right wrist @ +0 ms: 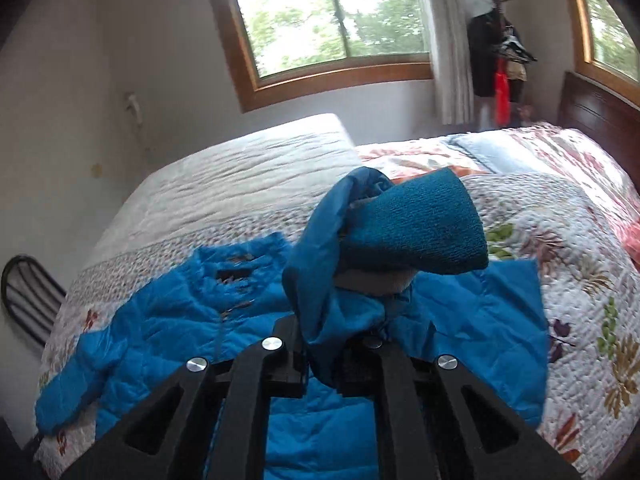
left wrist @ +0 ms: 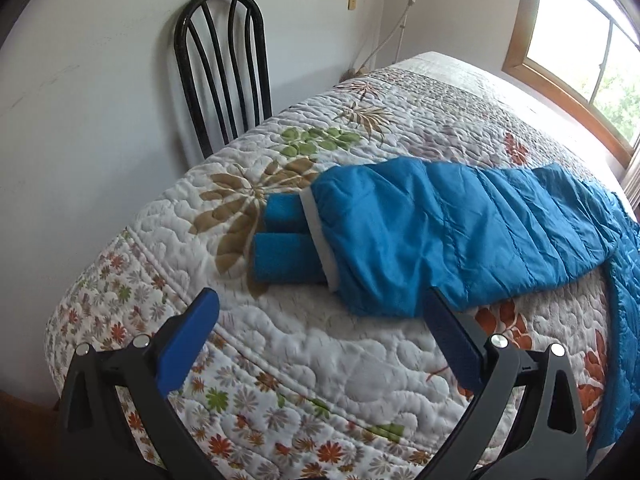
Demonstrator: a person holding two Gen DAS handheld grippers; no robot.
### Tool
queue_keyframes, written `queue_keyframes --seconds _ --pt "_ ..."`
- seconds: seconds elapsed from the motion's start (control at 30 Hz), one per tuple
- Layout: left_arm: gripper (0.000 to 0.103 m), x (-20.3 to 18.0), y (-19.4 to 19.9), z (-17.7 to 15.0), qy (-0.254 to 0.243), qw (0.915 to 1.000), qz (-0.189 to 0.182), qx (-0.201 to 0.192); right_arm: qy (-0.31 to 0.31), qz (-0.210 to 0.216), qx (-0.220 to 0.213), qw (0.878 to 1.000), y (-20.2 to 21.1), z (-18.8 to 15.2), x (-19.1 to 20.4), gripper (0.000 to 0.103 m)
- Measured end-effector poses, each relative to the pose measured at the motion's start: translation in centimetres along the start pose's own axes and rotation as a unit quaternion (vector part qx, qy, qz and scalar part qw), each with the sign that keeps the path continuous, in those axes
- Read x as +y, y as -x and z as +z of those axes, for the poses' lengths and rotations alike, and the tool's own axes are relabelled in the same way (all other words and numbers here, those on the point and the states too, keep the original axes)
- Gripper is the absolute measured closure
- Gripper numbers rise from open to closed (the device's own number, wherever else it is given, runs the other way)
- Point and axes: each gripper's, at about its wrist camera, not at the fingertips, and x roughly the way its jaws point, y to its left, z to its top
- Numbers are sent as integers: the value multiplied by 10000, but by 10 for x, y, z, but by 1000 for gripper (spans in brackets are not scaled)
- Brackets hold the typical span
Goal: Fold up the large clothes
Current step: 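Carry the held sleeve across the jacket body with the right tool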
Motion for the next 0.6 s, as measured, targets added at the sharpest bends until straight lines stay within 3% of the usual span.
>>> queue_keyframes --seconds 0.13,0.3,0.33,0.47,0.6 --pt "3 -19 2 14 -186 9995 -236 73 583 599 833 9930 -42 -29 39 77" --pt "3 -70 -1 31 -584 9960 -651 200 322 1356 733 9875 -16 -55 19 70" --pt "3 -83 -3 35 -650 9950 -719 231 247 1307 628 9891 -8 -56 9 70" --pt "3 -143 -5 46 -955 9896 -1028 311 -45 448 259 9986 16 -55 -40 69" --pt "3 -229 9 46 -1560 9760 -1488 300 -479 363 70 9982 21 -54 -83 72"
